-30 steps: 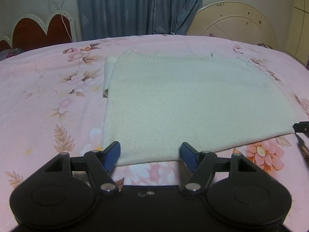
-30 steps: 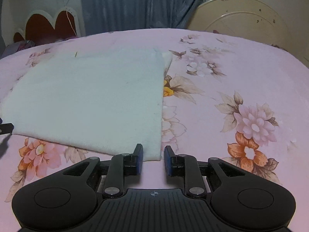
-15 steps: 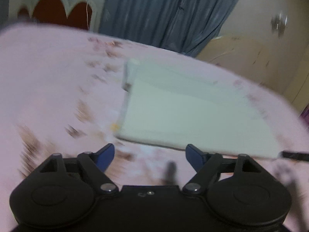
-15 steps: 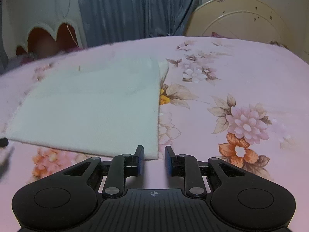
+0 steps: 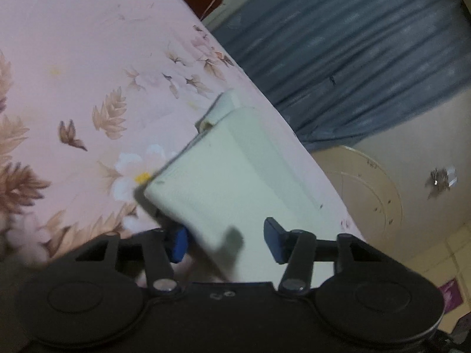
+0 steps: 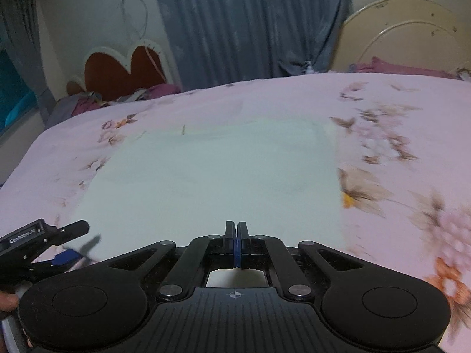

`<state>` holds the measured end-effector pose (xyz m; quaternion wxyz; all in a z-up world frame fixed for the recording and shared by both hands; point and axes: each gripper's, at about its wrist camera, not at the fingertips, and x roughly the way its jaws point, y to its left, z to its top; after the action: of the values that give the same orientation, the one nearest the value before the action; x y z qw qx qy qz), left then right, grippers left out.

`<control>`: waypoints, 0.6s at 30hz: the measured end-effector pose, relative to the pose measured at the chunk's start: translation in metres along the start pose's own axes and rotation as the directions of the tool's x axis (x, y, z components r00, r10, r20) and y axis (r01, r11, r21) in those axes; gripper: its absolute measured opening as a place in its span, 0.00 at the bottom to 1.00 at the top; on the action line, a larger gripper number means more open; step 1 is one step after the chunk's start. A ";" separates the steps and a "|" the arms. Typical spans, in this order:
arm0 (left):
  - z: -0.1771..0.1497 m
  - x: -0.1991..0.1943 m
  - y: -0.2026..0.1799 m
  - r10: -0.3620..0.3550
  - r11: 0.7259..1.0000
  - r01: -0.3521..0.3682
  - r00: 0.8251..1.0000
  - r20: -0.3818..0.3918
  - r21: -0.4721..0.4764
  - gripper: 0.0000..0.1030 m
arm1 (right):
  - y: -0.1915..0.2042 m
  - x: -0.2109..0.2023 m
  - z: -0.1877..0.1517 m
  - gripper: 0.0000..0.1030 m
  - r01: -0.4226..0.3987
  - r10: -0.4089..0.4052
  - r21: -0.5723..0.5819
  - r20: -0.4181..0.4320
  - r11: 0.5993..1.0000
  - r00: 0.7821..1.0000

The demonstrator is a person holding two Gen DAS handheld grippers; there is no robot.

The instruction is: Fold small clothes

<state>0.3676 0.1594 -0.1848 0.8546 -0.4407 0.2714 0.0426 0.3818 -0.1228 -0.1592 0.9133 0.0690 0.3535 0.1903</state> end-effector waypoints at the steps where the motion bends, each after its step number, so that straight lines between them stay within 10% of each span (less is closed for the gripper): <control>1: 0.004 0.004 0.000 -0.003 1.000 0.003 1.000 -0.005 -0.008 0.48 | 0.004 0.008 0.004 0.00 -0.008 0.008 -0.001 -0.005 1.000 1.000; 9: 0.023 0.029 0.011 0.000 0.995 0.000 1.000 -0.003 -0.096 0.18 | 0.040 0.070 0.036 0.00 -0.044 0.042 -0.040 -0.038 0.998 0.998; 18: 0.027 0.029 0.006 0.027 0.999 -0.027 0.999 -0.020 -0.028 0.08 | 0.037 0.112 0.023 0.00 -0.044 0.040 -0.040 -0.100 0.998 0.994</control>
<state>0.4022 0.1790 -0.1914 0.8449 -0.4494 0.2852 0.0536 0.4622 -0.0446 -0.2019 0.8917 0.0475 0.3927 0.2202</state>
